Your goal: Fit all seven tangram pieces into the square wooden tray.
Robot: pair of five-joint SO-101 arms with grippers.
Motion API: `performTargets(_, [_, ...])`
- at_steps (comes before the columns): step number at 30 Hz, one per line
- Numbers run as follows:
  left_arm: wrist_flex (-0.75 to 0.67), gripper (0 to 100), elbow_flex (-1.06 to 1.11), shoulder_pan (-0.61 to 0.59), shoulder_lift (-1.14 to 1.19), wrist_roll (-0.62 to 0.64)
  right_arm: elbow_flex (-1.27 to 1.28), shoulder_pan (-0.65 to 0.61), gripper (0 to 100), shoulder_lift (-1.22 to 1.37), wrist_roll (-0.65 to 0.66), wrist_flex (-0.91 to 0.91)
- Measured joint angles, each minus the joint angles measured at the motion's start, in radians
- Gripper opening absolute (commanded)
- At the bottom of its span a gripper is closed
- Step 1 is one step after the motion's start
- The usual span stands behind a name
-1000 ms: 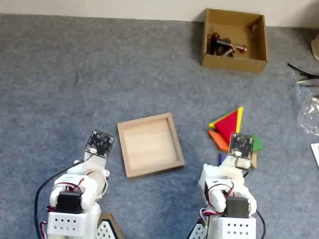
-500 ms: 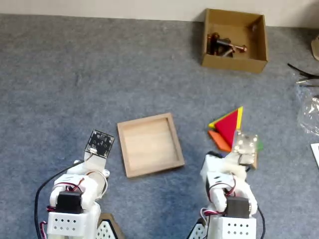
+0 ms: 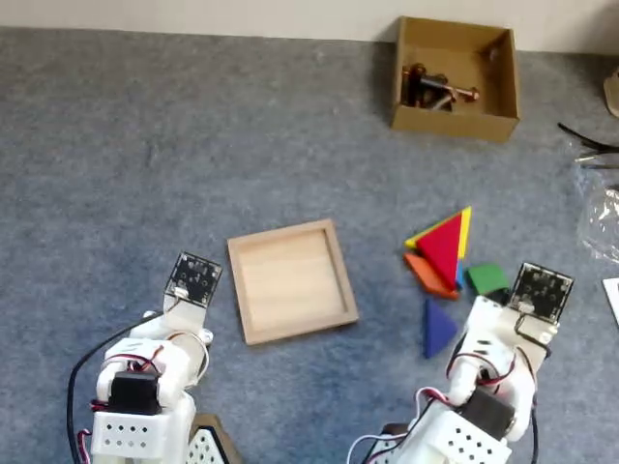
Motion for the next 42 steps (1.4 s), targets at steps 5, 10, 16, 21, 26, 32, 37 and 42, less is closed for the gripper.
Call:
performTargets(5, [0.0,1,0.0,0.0,0.0,0.0,0.0,0.074,0.6,0.0,0.023,-0.002])
performTargets(10, [0.0,1,0.0,0.0,0.0,0.0,0.0,0.187,0.6,0.0,0.023,-0.002])
performTargets(16, [0.0,1,0.0,0.0,0.0,0.0,0.0,0.272,0.6,0.0,0.028,-0.057])
performTargets(21, [0.0,1,0.0,0.0,0.0,0.0,0.0,0.279,0.6,0.0,0.117,-0.061])
performTargets(26, [0.0,1,0.0,0.0,0.0,0.0,0.0,0.265,0.6,0.0,0.173,-0.061])
performTargets(32, [0.0,1,0.0,0.0,0.0,0.0,0.0,0.091,0.6,0.0,0.175,0.041])
performTargets(37, [0.0,1,0.0,0.0,0.0,0.0,-0.005,-0.103,0.7,0.0,0.181,0.232])
performTargets(42, [0.0,1,0.0,0.0,0.0,0.0,-0.13,-0.229,1.3,0.0,0.181,0.387])
